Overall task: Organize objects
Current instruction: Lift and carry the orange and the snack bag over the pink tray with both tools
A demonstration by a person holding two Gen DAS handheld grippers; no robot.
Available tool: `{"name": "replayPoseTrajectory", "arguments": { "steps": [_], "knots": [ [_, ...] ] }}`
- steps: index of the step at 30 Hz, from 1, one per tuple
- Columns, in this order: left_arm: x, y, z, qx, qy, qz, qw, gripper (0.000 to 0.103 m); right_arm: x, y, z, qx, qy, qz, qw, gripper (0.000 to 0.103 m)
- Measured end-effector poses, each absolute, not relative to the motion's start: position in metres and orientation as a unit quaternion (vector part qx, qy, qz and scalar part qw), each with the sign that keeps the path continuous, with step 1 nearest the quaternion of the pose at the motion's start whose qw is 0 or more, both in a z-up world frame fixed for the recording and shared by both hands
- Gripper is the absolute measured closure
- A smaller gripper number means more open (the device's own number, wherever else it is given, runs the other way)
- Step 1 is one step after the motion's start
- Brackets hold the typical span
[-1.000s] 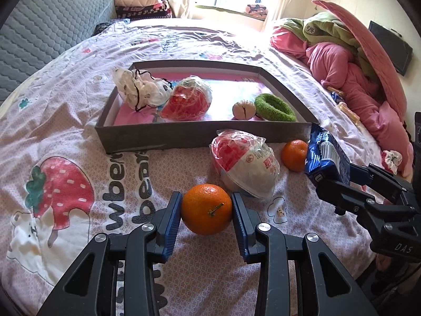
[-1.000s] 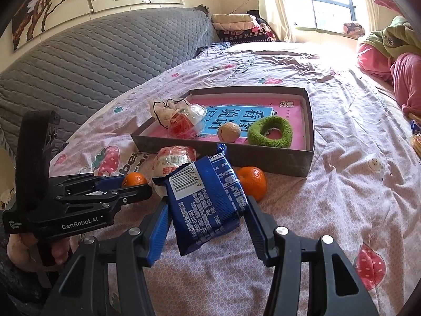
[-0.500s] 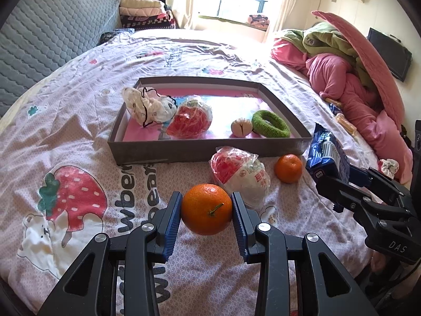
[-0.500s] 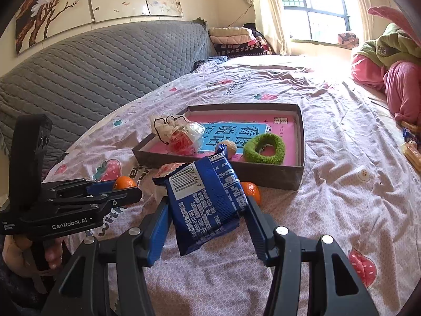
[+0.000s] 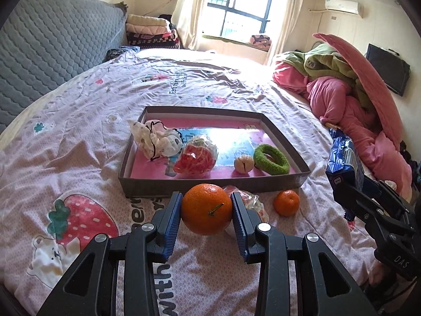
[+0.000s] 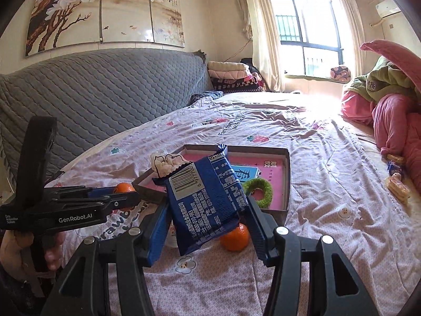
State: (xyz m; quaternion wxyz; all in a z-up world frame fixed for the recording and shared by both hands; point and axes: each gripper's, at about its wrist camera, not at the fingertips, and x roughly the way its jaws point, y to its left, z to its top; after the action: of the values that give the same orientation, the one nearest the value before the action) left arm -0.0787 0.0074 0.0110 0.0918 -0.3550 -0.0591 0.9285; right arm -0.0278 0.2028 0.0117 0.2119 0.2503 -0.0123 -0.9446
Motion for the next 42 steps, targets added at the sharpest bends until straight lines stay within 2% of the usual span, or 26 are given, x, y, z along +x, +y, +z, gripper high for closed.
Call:
{"name": "replayPoseTrajectory", "arguments": {
  "steps": [19, 42],
  "knots": [
    [-0.123, 0.004, 0.030, -0.331, -0.052, 0.936, 0.107, 0.065, -0.054, 0.201, 0.021, 0.244, 0.012, -0.953, 0.178, 0.048],
    [-0.174, -0.034, 0.042, -0.306, -0.051, 0.947, 0.083, 0.065, -0.099, 0.182, 0.035, 0.216, 0.028, -0.958, 0.184, 0.048]
  ]
}}
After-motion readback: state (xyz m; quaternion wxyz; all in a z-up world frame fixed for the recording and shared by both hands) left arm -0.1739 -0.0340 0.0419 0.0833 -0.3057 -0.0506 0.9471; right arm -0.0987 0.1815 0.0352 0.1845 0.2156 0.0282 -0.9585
